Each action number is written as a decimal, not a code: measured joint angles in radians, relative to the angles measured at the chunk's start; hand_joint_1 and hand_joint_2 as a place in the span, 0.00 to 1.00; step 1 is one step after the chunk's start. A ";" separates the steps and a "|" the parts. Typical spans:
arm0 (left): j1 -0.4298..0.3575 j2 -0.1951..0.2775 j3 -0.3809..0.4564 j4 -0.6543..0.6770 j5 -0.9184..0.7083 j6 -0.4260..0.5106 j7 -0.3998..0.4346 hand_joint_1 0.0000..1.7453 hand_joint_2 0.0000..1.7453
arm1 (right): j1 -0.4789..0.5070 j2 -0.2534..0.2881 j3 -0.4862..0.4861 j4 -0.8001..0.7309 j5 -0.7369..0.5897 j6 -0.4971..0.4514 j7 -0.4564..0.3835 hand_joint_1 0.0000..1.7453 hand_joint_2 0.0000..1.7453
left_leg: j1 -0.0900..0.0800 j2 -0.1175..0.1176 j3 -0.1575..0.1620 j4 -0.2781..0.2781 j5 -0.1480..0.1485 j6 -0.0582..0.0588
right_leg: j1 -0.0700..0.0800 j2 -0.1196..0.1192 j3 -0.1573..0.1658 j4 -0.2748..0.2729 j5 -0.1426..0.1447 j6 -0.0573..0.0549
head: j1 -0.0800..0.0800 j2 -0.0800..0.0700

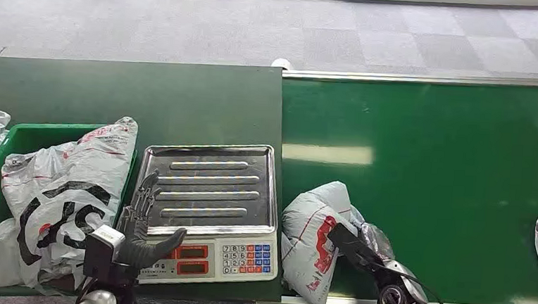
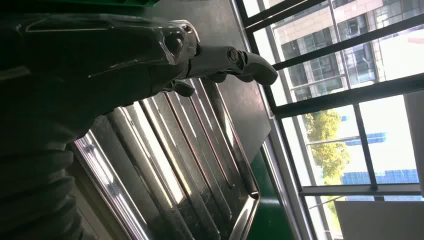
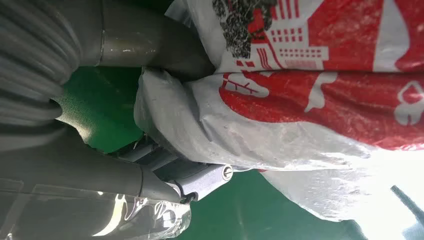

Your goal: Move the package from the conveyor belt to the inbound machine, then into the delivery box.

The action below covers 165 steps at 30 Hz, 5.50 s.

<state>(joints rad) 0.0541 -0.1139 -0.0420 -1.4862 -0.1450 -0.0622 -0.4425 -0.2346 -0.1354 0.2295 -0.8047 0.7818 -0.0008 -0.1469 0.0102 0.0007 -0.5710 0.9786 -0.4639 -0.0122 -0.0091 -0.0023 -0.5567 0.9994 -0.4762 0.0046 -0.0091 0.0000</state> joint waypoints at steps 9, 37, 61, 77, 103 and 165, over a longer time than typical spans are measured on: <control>0.000 0.002 0.001 0.000 0.000 0.000 -0.003 0.00 1.00 | 0.003 0.000 0.005 -0.008 -0.006 -0.007 -0.013 0.98 1.00 | 0.000 -0.001 -0.001 0.000 0.000 0.000 | 0.000 -0.001 -0.001 0.000 0.000 0.000 | 0.000 0.000; 0.013 0.002 0.003 -0.016 0.010 0.009 -0.043 0.00 1.00 | 0.097 0.046 -0.164 -0.268 -0.322 -0.126 -0.246 1.00 1.00 | 0.000 0.000 -0.006 0.000 0.000 0.000 | 0.000 0.000 -0.006 0.000 0.000 0.000 | 0.000 0.000; -0.025 0.000 0.010 -0.039 0.075 0.160 -0.197 0.00 1.00 | 0.113 0.068 -0.233 -0.500 -0.504 -0.166 -0.348 1.00 1.00 | 0.000 0.000 -0.006 0.000 0.000 0.000 | 0.000 0.000 -0.006 0.000 0.000 0.000 | 0.000 0.000; -0.039 -0.007 -0.001 -0.047 0.123 0.209 -0.224 0.00 1.00 | -0.223 0.119 -0.058 -0.398 -0.543 -0.186 -0.410 1.00 1.00 | 0.001 -0.001 -0.006 0.000 0.001 0.000 | 0.001 0.000 -0.006 0.001 0.000 0.000 | 0.000 0.000; -0.144 0.005 -0.075 0.054 0.140 0.181 -0.222 0.00 1.00 | -0.316 0.320 0.236 0.115 -0.485 -0.166 -0.451 1.00 1.00 | 0.001 0.000 -0.007 0.000 0.001 -0.001 | 0.001 0.001 -0.007 0.001 0.000 0.000 | 0.000 0.000; -0.134 -0.005 -0.068 0.075 0.107 0.138 -0.183 0.00 1.00 | -0.212 0.328 0.163 0.107 -0.908 0.379 -0.486 0.00 1.00 | 0.001 0.001 -0.007 0.000 0.000 -0.001 | 0.001 0.002 -0.007 0.001 0.000 0.000 | 0.000 0.000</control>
<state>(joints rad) -0.0796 -0.1186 -0.1102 -1.4114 -0.0382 0.0758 -0.6252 -0.4470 0.1930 0.3927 -0.6976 -0.1257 0.3779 -0.6326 0.0110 0.0017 -0.5778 0.9786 -0.4635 -0.0128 -0.0079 -0.0004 -0.5641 1.0001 -0.4759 0.0042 -0.0091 0.0000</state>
